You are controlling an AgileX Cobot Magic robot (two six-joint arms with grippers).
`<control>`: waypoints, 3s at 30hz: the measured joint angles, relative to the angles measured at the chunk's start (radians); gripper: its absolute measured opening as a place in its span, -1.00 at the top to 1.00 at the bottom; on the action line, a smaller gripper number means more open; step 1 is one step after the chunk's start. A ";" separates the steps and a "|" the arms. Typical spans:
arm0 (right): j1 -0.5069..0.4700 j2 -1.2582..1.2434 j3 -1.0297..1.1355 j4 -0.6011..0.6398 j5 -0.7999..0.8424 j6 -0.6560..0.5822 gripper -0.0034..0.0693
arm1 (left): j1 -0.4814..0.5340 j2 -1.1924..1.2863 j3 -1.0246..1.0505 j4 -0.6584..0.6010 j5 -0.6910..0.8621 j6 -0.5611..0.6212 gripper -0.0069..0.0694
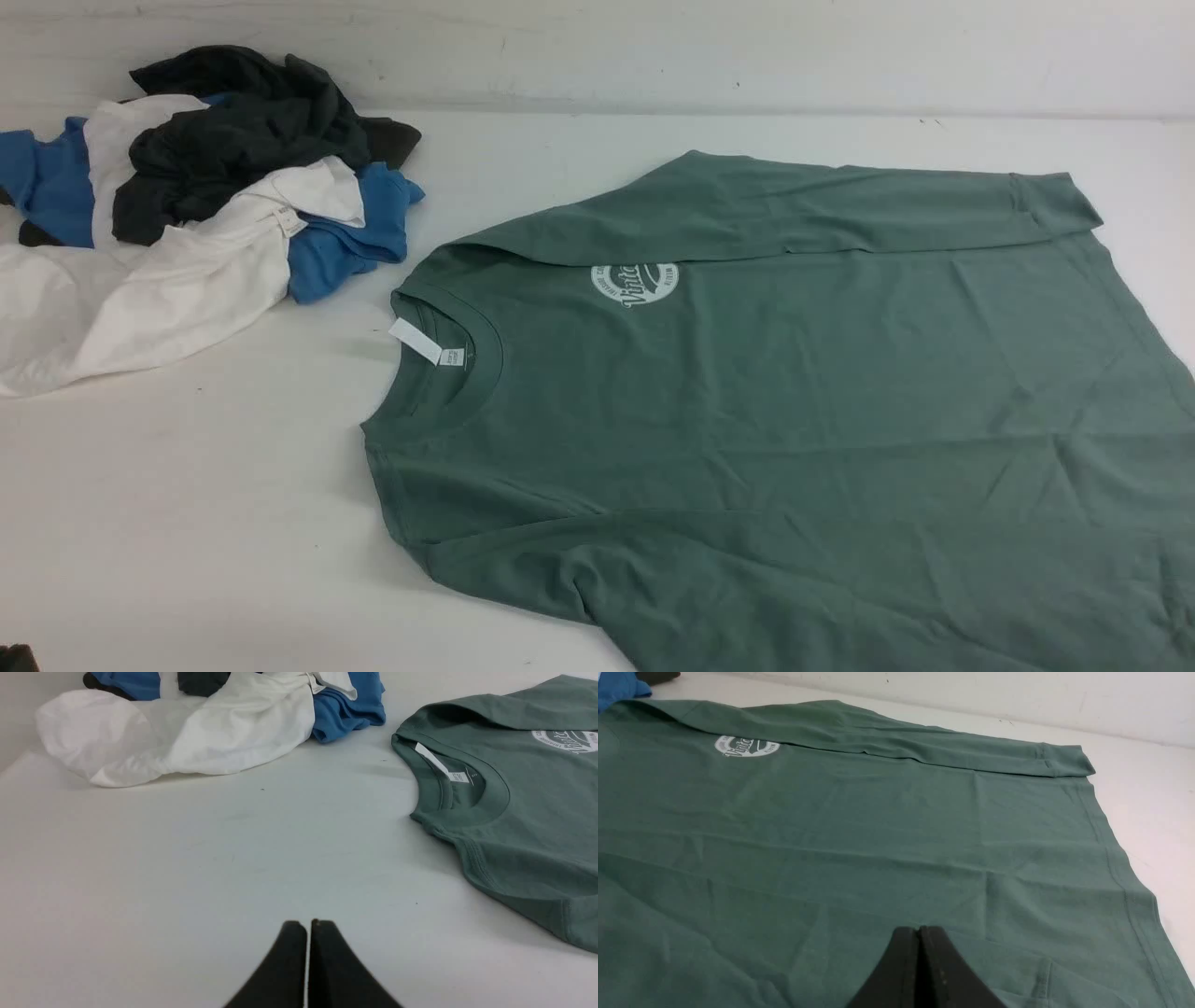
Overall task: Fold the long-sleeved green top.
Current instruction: Hold the cuff closest to the cuff with your right arm
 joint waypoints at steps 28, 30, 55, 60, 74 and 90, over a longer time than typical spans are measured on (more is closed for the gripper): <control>0.000 0.000 0.000 0.000 0.000 0.000 0.95 | 0.000 0.000 0.000 0.000 0.000 -0.001 0.82; 0.000 0.000 0.000 0.000 0.000 0.000 0.95 | 0.000 0.000 0.000 0.000 0.000 -0.001 0.82; 0.000 0.000 0.004 0.122 -0.105 0.158 0.95 | 0.000 0.000 0.000 -0.004 0.000 -0.004 0.82; 0.000 0.000 0.004 0.492 -0.201 0.443 0.95 | 0.000 0.000 0.000 -0.355 0.002 -0.215 0.82; 0.000 0.000 -0.033 0.603 -0.214 0.438 0.95 | 0.000 0.000 0.003 -0.940 -0.103 -0.391 0.82; 0.000 0.668 -0.808 0.025 0.705 0.151 0.94 | -0.003 0.457 -0.495 -0.952 0.168 0.300 0.82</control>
